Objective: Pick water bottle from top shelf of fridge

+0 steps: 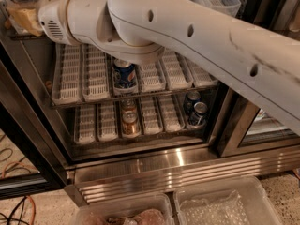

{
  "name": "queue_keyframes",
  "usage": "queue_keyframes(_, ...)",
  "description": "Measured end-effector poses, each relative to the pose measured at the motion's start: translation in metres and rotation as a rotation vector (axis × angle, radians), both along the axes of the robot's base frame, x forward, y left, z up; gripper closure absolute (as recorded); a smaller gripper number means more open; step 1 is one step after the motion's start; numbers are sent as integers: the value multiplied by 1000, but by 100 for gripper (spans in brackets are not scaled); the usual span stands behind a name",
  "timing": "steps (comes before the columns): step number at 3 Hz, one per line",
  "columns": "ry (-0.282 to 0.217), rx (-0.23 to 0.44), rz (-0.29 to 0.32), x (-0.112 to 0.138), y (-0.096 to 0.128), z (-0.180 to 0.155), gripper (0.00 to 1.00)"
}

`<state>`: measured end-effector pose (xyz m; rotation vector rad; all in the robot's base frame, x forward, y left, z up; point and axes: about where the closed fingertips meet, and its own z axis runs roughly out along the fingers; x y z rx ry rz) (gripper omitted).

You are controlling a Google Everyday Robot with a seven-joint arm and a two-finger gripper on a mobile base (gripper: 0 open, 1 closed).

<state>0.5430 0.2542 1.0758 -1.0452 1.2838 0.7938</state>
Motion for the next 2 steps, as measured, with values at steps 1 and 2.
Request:
queue_keyframes(1,-31,12,-14,-2,-11,10,100)
queue_keyframes(2,-44,-6,-11,-16,-26,12,100)
